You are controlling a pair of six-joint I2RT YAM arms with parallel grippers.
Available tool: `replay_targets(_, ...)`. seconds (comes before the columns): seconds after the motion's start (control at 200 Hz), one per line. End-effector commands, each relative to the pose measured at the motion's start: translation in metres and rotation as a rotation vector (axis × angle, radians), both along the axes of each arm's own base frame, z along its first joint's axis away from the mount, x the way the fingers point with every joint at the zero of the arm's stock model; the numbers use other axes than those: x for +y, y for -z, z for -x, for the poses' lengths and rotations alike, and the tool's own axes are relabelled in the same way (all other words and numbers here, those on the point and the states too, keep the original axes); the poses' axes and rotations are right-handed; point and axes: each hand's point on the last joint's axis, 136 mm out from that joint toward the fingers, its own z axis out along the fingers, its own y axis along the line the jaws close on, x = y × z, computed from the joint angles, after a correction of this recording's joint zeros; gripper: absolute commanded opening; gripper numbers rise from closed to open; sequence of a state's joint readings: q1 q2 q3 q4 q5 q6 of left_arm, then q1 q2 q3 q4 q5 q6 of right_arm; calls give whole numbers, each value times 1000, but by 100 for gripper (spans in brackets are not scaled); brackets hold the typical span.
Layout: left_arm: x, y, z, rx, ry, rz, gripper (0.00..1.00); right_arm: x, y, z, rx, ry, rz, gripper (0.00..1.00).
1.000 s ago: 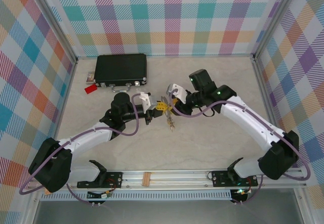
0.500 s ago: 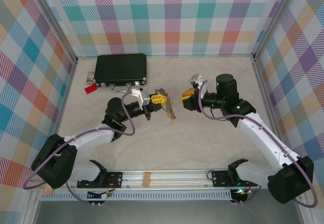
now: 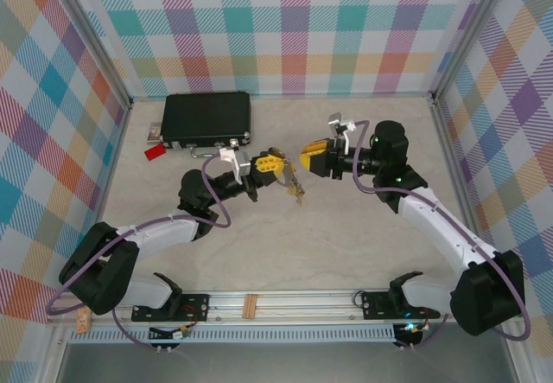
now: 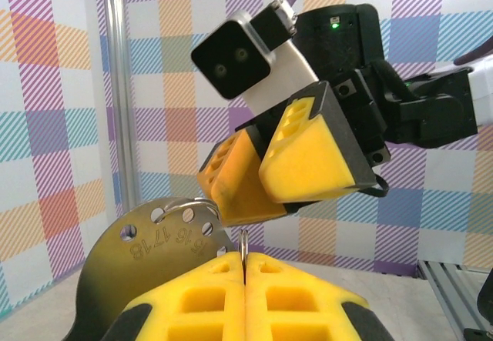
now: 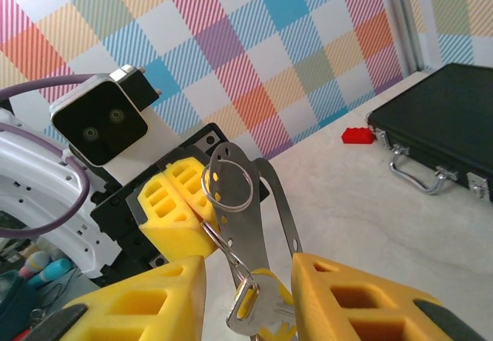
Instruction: Put the keys on the keyring
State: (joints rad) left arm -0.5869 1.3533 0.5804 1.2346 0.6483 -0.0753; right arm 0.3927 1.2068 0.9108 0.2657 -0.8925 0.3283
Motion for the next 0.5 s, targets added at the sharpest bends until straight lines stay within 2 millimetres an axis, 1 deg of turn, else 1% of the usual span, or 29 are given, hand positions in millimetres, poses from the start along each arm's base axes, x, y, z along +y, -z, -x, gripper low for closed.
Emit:
replay_targets(0.0, 2, -30, 8, -79, 16, 70, 0, 2, -11, 4, -13, -50, -37, 34)
replay_targets(0.135, 2, -31, 9, -80, 18, 71, 0, 5, -9, 4, 3, -81, -40, 31)
replay_targets(0.495, 0, -32, 11, -78, 33, 72, 0, 10, -1, 2, 48, -127, -31, 31)
